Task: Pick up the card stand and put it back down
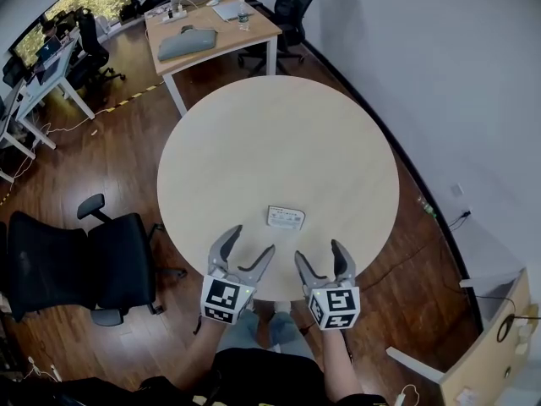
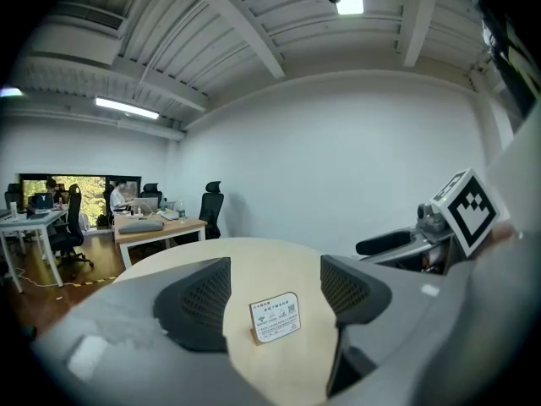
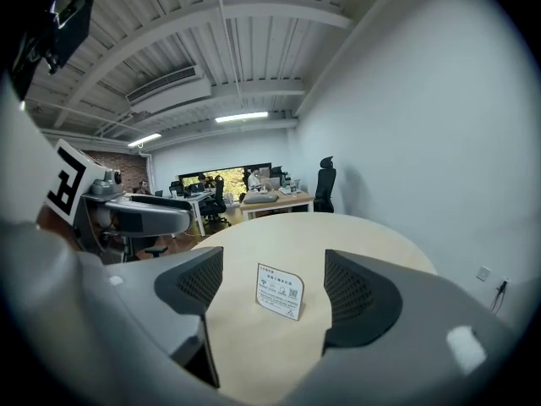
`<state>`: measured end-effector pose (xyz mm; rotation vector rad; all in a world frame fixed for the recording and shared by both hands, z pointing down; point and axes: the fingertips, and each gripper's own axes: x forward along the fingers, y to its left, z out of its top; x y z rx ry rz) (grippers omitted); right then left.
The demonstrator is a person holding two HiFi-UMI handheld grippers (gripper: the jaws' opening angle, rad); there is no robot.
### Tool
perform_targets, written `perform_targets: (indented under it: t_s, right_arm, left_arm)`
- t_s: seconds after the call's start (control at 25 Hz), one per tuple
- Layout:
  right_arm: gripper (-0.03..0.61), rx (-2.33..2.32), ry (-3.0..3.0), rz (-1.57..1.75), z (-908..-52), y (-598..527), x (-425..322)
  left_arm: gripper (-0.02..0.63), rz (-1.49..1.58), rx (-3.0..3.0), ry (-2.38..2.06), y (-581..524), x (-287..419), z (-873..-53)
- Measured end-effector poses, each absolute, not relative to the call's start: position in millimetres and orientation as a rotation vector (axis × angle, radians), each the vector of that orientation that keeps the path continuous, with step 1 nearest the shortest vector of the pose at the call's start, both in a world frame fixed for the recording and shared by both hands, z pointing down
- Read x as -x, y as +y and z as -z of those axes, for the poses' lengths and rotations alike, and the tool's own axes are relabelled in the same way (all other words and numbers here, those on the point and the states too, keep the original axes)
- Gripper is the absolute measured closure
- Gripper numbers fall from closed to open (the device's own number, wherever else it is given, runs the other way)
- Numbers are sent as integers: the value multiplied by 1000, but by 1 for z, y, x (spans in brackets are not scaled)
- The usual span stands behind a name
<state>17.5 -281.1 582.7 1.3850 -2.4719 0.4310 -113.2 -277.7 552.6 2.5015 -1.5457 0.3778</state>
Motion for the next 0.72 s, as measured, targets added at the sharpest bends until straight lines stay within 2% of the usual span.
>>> perform_targets:
  t_s: [0.48, 0.72]
  right_arm:
    - [202, -1440, -2393, -546, -630, -265, -60]
    - [202, -1488, -2355, -561, -635, -265, -83]
  left_arm:
    - [279, -480, -2519, -1141, -311, 111, -654]
    - [190, -593, -2522, -938, -328, 97, -717]
